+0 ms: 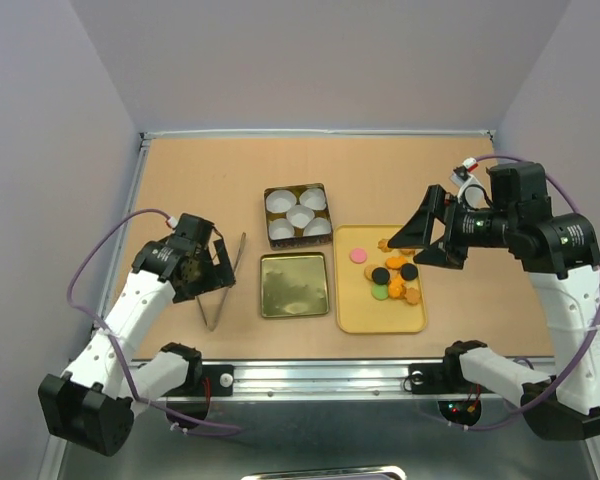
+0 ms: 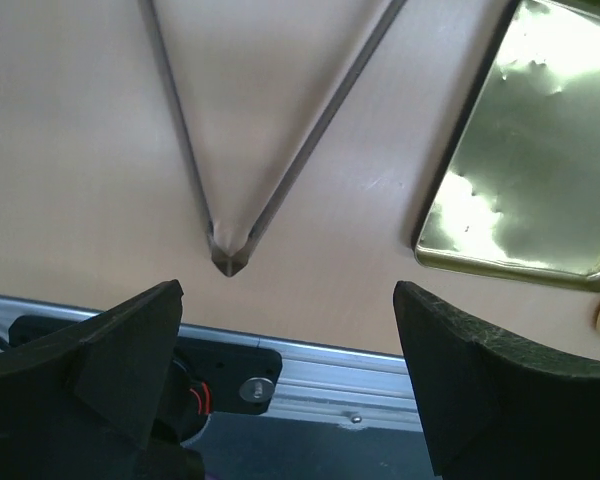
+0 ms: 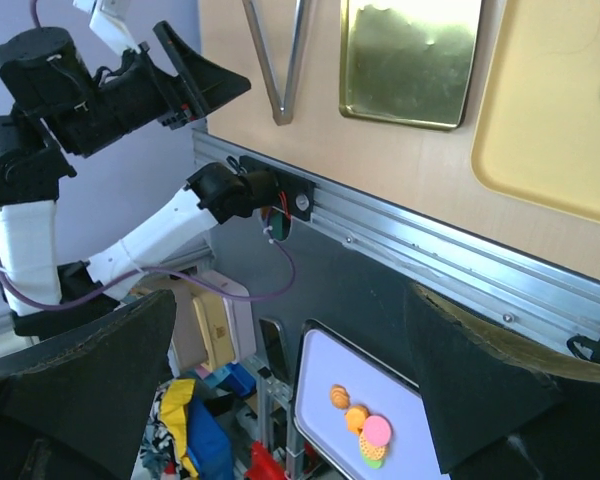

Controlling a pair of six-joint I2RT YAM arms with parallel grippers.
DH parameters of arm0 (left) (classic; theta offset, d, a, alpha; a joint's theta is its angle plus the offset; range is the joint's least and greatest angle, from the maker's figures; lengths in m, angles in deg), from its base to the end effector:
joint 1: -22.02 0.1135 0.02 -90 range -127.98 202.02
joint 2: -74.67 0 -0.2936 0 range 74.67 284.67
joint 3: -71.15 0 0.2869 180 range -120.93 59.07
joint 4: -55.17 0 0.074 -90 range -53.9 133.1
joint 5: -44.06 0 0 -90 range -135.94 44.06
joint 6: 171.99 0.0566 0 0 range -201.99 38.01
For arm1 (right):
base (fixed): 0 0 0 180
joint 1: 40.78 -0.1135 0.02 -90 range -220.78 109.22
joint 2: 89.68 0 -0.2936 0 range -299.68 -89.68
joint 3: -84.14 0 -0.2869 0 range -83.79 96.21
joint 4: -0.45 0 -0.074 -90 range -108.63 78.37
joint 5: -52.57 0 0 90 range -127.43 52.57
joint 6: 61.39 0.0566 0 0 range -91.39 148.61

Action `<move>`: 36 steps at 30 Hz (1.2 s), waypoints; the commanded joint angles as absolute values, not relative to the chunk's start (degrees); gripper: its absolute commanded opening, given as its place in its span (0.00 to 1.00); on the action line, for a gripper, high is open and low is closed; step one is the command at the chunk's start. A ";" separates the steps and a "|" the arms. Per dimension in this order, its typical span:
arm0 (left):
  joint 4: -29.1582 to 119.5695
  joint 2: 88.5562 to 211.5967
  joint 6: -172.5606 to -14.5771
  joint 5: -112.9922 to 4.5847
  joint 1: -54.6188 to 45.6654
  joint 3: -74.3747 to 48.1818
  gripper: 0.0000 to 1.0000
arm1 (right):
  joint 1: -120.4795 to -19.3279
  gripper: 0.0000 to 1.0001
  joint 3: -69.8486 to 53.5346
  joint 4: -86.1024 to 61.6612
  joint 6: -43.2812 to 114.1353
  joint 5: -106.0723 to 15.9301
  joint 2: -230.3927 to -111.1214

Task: Pack the cookies

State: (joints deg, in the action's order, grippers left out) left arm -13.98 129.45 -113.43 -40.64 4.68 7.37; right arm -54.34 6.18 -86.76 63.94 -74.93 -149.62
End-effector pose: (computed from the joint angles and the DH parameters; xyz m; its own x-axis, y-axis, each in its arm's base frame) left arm 0.1914 -0.0543 0.2852 -0.8383 -0.2824 -0.4664 -0.2161 0.9575 -0.1913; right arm 0.1569 0.0733 0.4757 -0.9110 0.2522 -0.3264 -0.0942 0.6431 0.7600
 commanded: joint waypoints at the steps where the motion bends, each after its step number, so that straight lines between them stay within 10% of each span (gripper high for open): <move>1: -9.12 132.23 -112.31 -39.88 0.23 10.37 0.99 | -54.49 1.00 5.59 -87.91 61.92 -74.17 -148.30; 36: -6.99 153.06 -118.11 -36.01 2.50 14.16 0.98 | -56.94 1.00 4.45 -89.06 59.64 -75.22 -148.91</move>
State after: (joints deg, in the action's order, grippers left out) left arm -6.22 152.58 -118.26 -36.38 0.90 14.08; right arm -55.89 4.59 -89.45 60.93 -74.84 -149.18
